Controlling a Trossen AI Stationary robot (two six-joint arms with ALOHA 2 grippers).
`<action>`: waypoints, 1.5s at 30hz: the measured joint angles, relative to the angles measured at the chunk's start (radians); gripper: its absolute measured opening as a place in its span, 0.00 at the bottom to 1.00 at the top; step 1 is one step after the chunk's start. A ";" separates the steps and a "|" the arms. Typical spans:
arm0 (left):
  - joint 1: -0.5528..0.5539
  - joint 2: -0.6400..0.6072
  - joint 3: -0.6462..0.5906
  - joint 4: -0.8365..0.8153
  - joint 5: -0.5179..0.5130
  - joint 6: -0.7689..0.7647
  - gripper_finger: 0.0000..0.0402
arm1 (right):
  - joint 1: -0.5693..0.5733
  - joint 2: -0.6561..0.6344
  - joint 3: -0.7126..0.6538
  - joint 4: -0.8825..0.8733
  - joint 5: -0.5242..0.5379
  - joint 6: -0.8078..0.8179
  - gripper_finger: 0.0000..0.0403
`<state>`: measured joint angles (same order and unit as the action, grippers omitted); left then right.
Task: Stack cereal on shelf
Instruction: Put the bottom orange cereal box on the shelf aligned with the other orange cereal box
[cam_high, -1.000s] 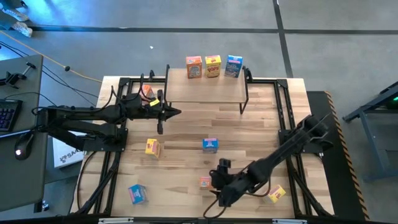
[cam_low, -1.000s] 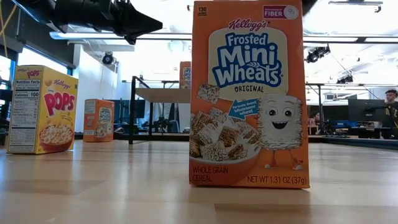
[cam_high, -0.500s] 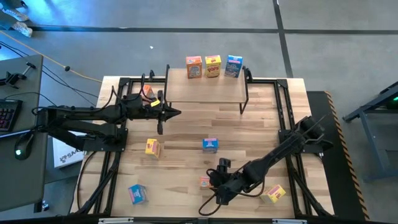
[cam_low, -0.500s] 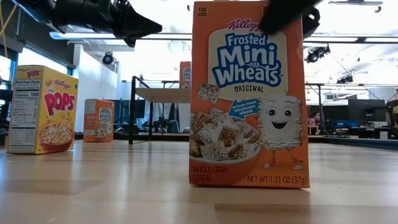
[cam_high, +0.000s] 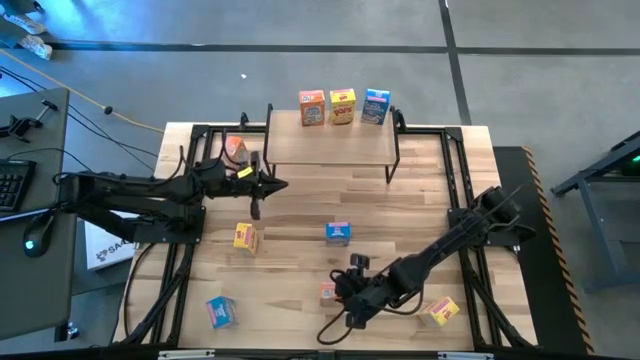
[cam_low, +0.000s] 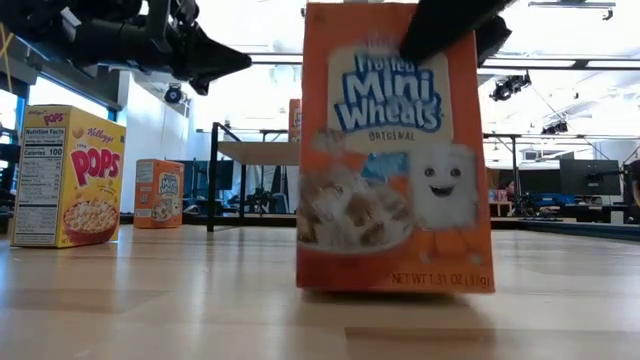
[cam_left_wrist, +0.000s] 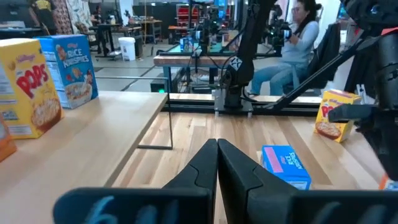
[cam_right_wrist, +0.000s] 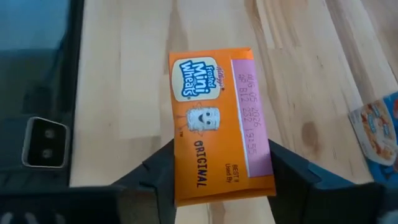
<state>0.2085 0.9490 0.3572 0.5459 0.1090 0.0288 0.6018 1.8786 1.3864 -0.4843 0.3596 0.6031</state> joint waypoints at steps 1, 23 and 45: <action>0.000 -0.005 -0.007 0.001 -0.007 0.000 0.01 | 0.000 0.000 0.009 0.001 -0.005 -0.012 0.41; 0.081 -0.205 -0.042 -0.083 0.039 0.003 0.01 | -0.454 -0.007 0.710 -0.533 -0.102 -0.804 0.43; 0.092 -0.129 -0.042 -0.074 0.034 -0.018 0.01 | -1.055 0.116 0.703 -0.416 -0.487 -1.136 0.43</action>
<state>0.3008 0.8199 0.3149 0.4717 0.1432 0.0109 -0.4529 1.9944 2.0892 -0.9006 -0.1279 -0.5327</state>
